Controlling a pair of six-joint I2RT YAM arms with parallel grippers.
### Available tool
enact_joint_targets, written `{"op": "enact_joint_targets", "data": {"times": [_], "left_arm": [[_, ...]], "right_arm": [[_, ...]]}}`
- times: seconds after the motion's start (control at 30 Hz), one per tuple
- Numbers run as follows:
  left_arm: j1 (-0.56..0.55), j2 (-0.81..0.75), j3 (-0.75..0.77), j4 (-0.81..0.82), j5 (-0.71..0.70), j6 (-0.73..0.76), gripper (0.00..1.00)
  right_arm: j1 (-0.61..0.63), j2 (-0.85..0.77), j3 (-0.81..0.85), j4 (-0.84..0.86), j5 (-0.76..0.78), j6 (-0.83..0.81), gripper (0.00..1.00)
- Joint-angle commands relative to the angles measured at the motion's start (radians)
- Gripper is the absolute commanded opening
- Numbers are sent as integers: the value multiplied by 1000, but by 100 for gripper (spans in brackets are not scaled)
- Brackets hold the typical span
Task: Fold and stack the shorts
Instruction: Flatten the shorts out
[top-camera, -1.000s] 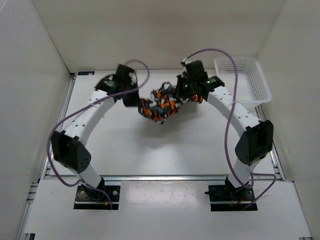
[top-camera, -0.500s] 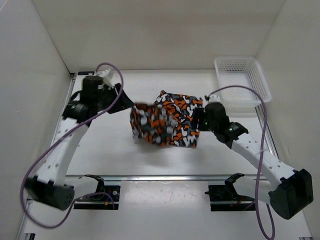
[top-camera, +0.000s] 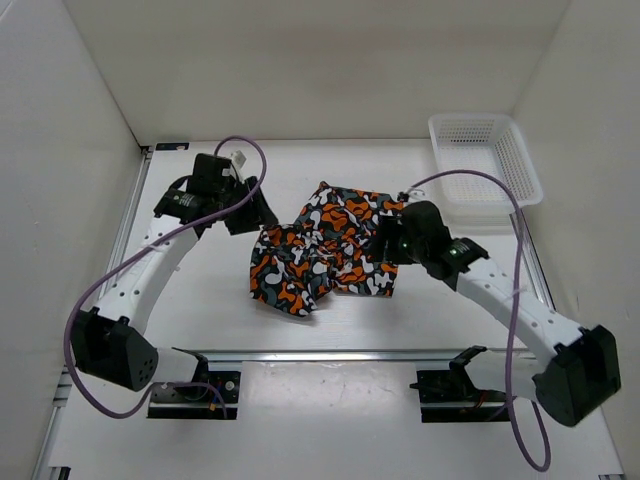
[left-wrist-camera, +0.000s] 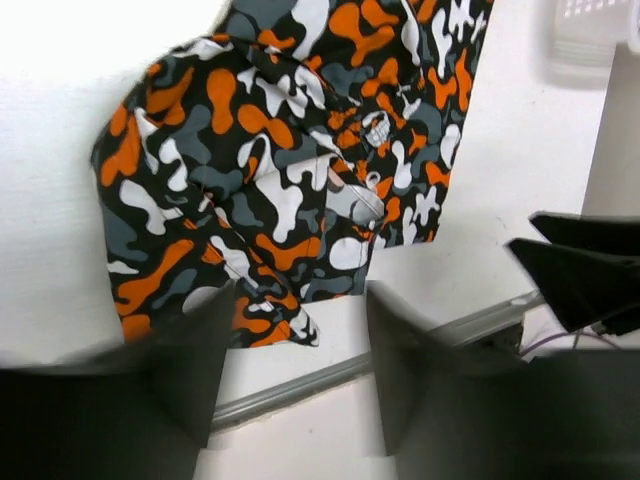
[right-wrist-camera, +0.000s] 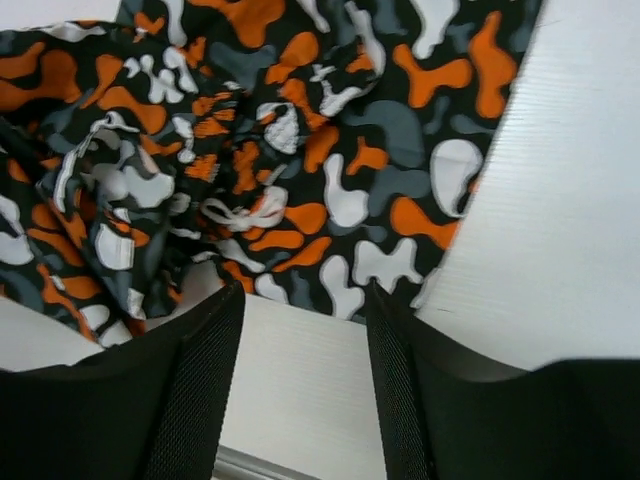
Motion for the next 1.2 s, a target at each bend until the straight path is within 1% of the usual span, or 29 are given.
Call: {"op": "enact_joint_targets", "data": {"times": [0.0,0.07,0.1,0.17,0.23,0.3,0.33,0.37,0.4,0.43,0.47,0.5,0.53,0.57,0.6,0.63,0.67,0.8,0.87,0.93,1.0,1.07,1.1,1.13,1.17], "left_arm": [[-28,-13,-46,5,-5,-28,75],[-28,-13,-104,5,-17,-51,100],[-28,-2,-125,5,-43,-61,100],[-28,11,-170,5,-53,-70,100],[-28,59,-180,5,-85,-70,100],[-37,99,-191,14,-96,-70,99],[-37,135,-191,14,-109,-70,97],[-37,153,-182,24,-120,-70,94],[-37,186,-163,25,-120,-70,89],[-37,203,-151,25,-129,-59,83],[-37,217,-137,25,-129,-59,59],[-37,231,-123,25,-129,-44,59],[-37,252,-96,25,-120,-26,16],[-25,252,-83,25,-96,-25,10],[-25,252,-73,11,-83,-15,10],[-10,252,-54,11,-83,-15,10],[7,221,-45,0,-70,-15,10],[87,144,41,-9,32,5,10],[112,144,127,-21,93,15,10],[145,163,217,-31,130,25,10],[180,220,301,-40,180,25,10],[210,283,346,-40,208,25,10],[227,304,366,-40,239,25,10],[266,324,383,-40,256,25,30],[289,355,395,-40,279,16,44]], "right_arm": [[22,114,105,18,-197,-21,82],[61,205,141,8,-256,-59,89],[80,235,174,8,-273,-59,92],[138,315,208,8,-282,-71,92],[167,377,234,8,-282,-61,92],[192,419,248,35,-298,-47,88],[192,469,262,35,-298,-22,86],[192,496,283,35,-273,-10,82],[192,517,284,35,-273,-1,77],[192,554,299,44,-261,8,72],[192,568,319,44,-261,9,59],[192,577,331,44,-261,9,46],[192,577,343,44,-249,9,30],[192,577,368,28,-223,18,16],[192,565,380,11,-188,18,0],[192,533,389,-29,-143,18,0],[192,486,402,-46,-50,18,0],[180,358,455,-129,124,-40,0],[167,282,489,-150,190,-88,0],[167,234,500,-134,202,-128,0],[167,172,477,-77,135,-185,0],[201,134,434,-20,78,-221,0],[245,134,391,6,66,-231,0],[270,134,374,32,29,-231,0],[295,161,362,70,14,-231,0]]}}
